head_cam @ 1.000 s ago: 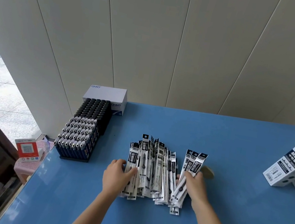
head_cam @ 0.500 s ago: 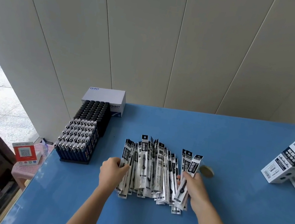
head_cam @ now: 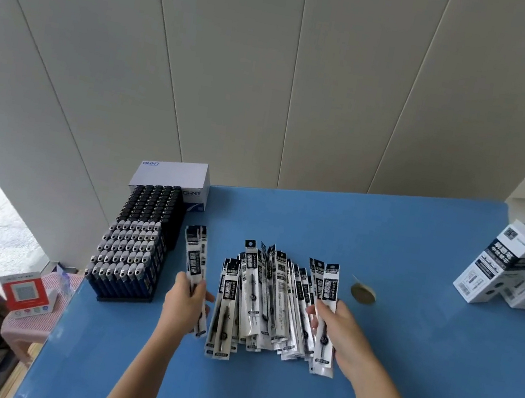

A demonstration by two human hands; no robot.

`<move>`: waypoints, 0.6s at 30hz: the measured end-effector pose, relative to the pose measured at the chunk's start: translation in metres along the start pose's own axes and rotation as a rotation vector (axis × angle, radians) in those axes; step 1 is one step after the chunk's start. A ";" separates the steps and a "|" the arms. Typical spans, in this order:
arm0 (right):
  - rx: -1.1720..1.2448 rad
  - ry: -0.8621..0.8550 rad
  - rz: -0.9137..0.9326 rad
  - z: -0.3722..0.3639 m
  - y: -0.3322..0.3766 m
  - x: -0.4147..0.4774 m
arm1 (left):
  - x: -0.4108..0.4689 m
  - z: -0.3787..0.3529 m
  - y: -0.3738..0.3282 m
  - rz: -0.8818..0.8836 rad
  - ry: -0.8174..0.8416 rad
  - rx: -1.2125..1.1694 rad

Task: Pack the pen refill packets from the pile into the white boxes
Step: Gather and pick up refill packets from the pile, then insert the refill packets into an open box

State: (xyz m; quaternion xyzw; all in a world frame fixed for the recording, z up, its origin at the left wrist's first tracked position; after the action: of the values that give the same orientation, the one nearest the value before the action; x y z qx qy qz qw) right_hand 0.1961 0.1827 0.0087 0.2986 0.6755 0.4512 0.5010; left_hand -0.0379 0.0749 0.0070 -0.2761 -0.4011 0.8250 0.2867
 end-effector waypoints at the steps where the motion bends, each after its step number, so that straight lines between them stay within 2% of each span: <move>1: -0.007 0.018 0.007 0.000 0.001 -0.002 | -0.003 0.000 -0.004 -0.019 0.026 -0.044; 6: -0.010 0.073 -0.003 0.012 0.006 -0.015 | -0.022 -0.020 -0.028 -0.088 0.180 -0.162; 12: 0.364 0.046 -0.126 0.053 0.016 -0.023 | -0.043 -0.078 -0.065 -0.084 0.342 -0.209; 18: 0.316 0.033 -0.044 0.132 0.032 -0.034 | -0.084 -0.165 -0.107 0.041 0.469 -0.349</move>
State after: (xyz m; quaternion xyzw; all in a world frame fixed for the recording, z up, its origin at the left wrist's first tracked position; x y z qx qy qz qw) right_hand 0.3306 0.2081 0.0390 0.3512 0.7526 0.3330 0.4465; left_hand 0.1599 0.1547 0.0274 -0.5124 -0.4541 0.6629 0.3031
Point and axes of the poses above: each hand's wrist, its own x-axis towards the middle knuckle, its own z-axis out of the back of the hand, y = z × x, the point moved 5 cm from there along x, towards the middle knuckle, and after that the axes turned 11 degrees about x, right-handed, at the moved point
